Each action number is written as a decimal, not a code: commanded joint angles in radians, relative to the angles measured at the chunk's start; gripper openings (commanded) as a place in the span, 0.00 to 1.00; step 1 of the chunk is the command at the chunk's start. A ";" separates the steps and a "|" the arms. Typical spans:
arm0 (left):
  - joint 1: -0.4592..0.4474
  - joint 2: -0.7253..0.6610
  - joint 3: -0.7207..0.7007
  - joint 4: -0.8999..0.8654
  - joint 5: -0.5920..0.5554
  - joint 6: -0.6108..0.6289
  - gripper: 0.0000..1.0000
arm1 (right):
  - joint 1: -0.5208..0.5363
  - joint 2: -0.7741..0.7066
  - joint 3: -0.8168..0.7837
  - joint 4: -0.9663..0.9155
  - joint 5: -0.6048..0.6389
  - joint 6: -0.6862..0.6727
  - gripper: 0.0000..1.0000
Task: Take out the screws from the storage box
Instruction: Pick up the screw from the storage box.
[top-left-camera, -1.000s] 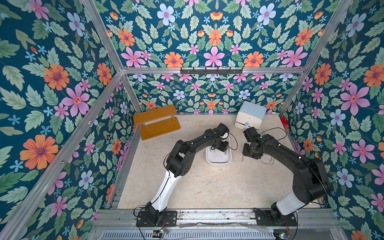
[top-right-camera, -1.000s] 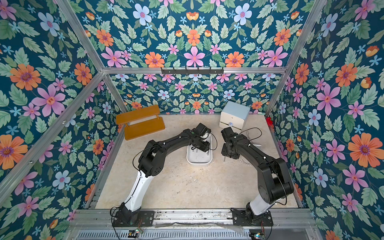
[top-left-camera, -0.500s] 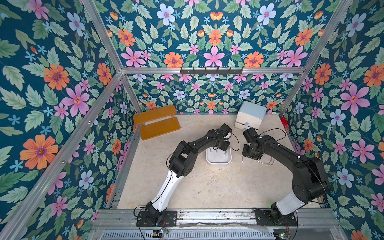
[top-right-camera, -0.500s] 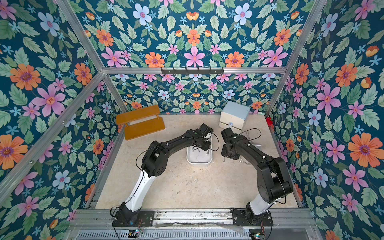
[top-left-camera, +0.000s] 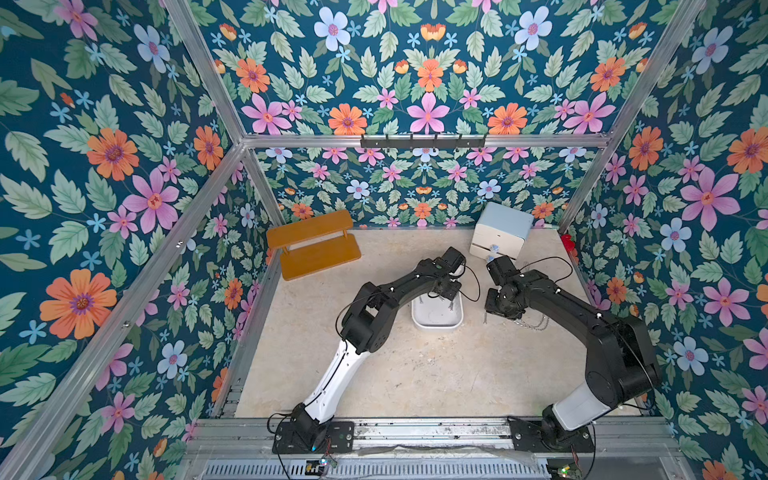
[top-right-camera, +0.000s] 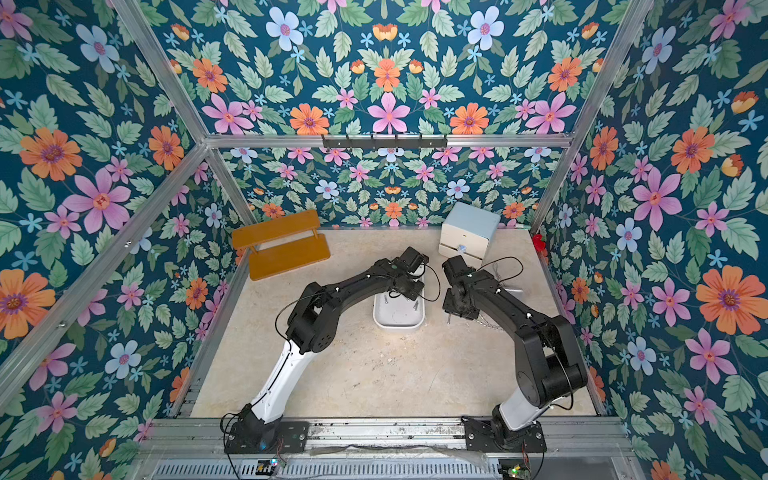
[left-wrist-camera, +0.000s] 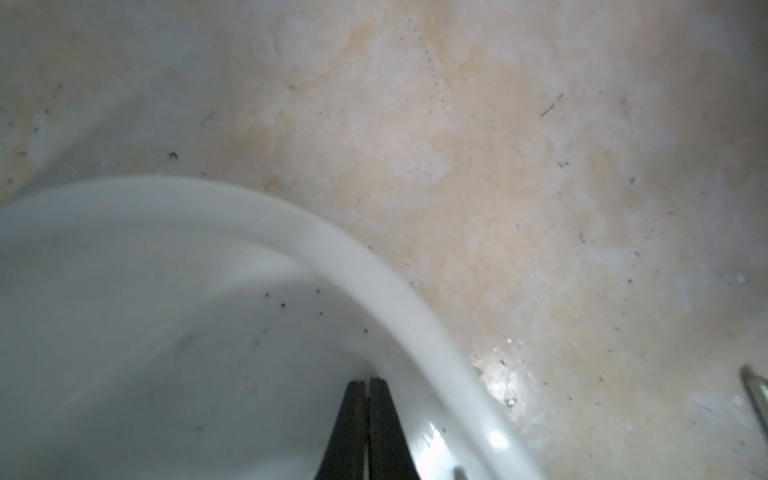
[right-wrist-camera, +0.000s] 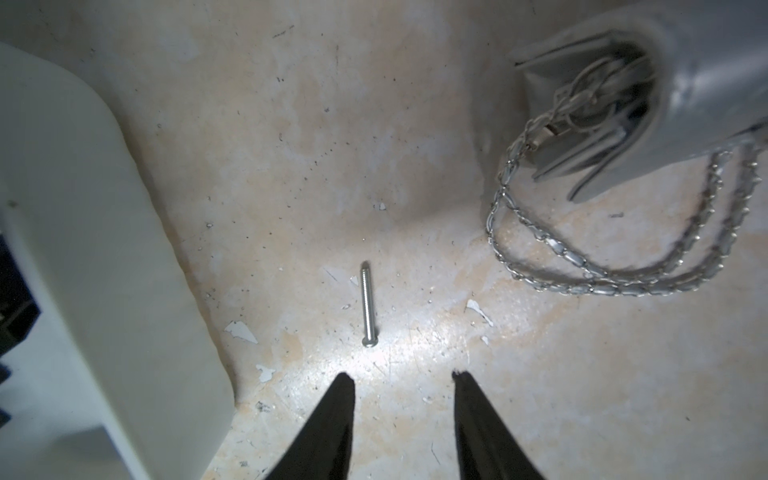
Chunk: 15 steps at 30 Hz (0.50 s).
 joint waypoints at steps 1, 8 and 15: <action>0.000 0.023 -0.045 -0.238 0.026 0.013 0.00 | 0.001 -0.014 -0.004 -0.002 -0.007 0.003 0.44; 0.001 -0.218 -0.130 -0.086 0.107 -0.028 0.00 | 0.000 -0.017 0.008 0.001 -0.015 0.002 0.44; 0.002 -0.270 -0.077 -0.149 0.044 -0.035 0.00 | 0.004 -0.022 0.004 0.065 -0.103 -0.024 0.42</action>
